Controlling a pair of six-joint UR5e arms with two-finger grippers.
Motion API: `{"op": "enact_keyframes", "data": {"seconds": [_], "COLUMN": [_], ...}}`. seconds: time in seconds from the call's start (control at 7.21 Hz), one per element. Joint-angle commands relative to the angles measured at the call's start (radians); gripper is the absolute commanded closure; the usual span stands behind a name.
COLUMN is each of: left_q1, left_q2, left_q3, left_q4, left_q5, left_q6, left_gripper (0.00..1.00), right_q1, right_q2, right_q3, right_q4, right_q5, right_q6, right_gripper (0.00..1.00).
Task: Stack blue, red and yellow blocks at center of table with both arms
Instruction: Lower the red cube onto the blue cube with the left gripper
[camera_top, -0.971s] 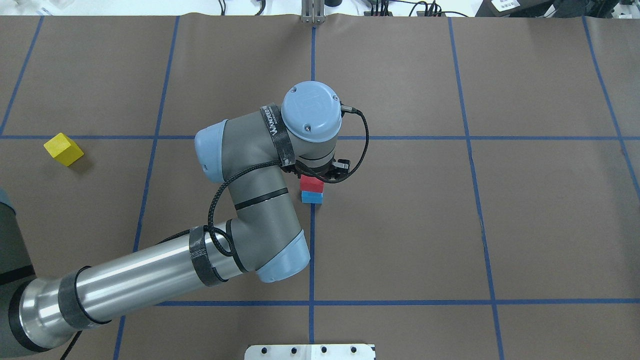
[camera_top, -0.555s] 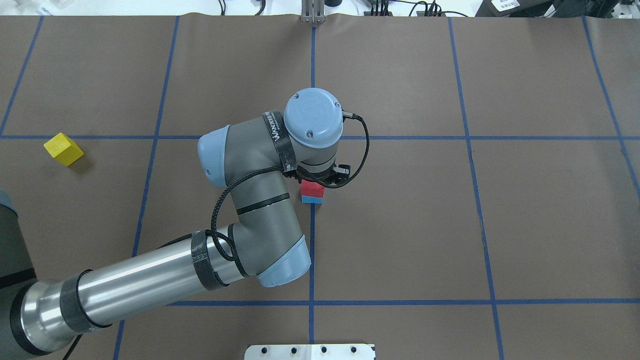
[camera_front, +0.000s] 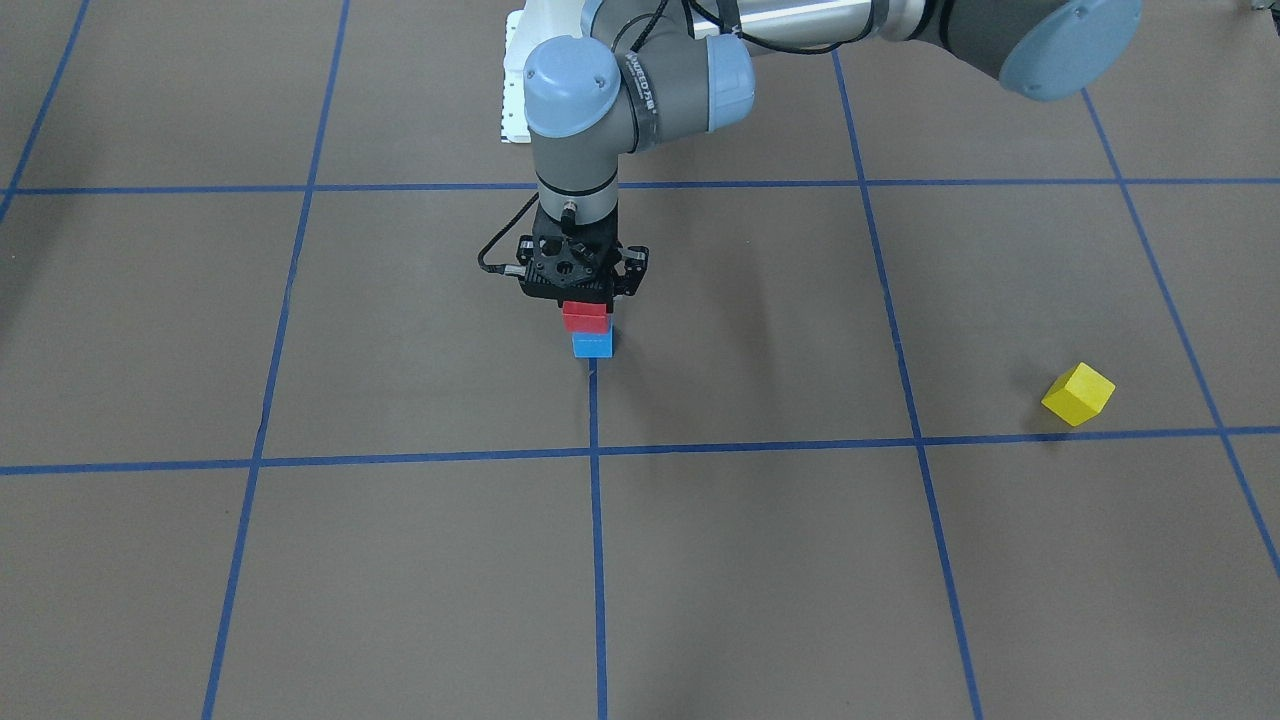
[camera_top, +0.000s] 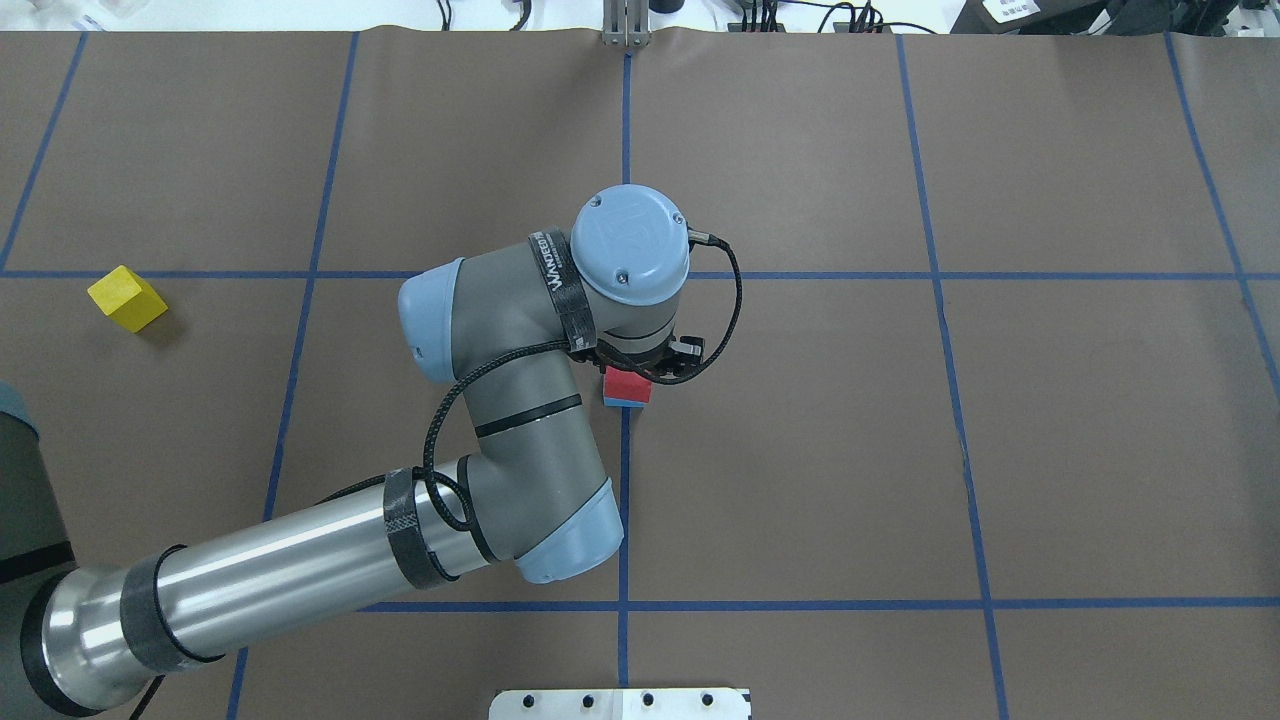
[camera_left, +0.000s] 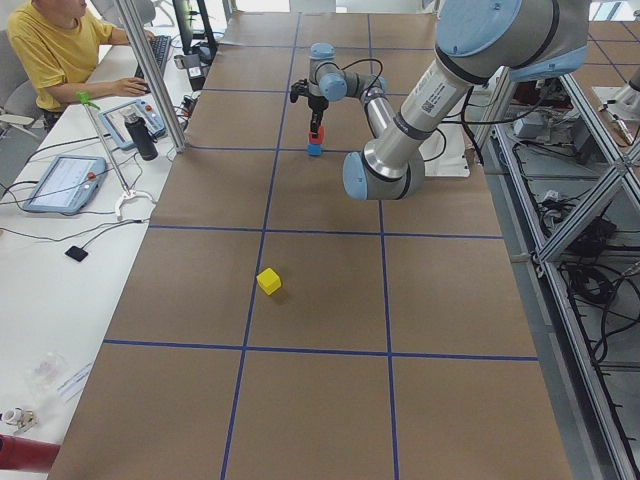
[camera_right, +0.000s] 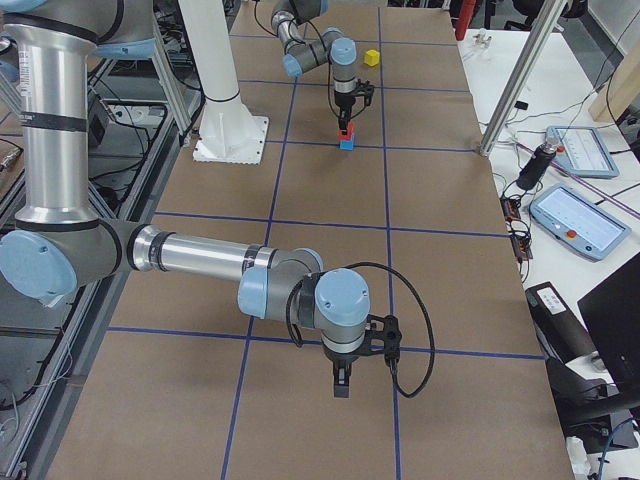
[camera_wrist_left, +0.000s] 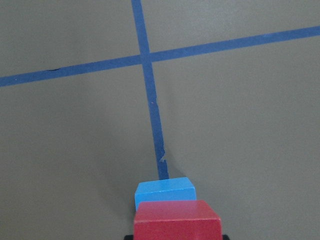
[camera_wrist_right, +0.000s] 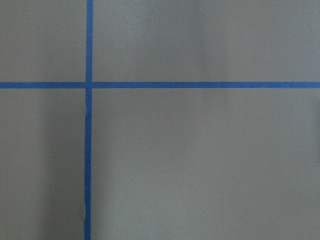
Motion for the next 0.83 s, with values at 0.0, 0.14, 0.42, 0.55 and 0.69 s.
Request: {"op": "enact_keyframes", "data": {"seconds": [0.0, 0.14, 0.42, 0.55, 0.69], "left_q1": [-0.003, -0.004, -0.006, -0.006, -0.006], "left_q2": [0.002, 0.003, 0.017, 0.018, 0.020], "left_q3": [-0.001, -0.001, 0.001, 0.001, 0.003], "left_q4": [-0.018, -0.018, -0.025, -0.025, -0.030], "left_q5": [0.001, 0.001, 0.001, 0.003, 0.009], "left_q6": [0.002, 0.004, 0.007, 0.007, 0.007], "left_gripper": [0.50, 0.49, 0.49, 0.43, 0.13], "right_q1": [0.000, 0.000, 0.000, 0.000, 0.000], "right_q2": [0.000, 0.000, 0.000, 0.000, 0.000], "right_q3": [0.000, 0.000, 0.000, 0.001, 0.000], "right_q4": [0.002, 0.002, 0.002, 0.002, 0.002], "right_q5": [0.000, 0.000, 0.000, 0.000, 0.000], "right_q6": [0.001, 0.001, 0.001, -0.001, -0.002], "right_gripper": [0.00, 0.00, 0.00, 0.00, 0.00]}}
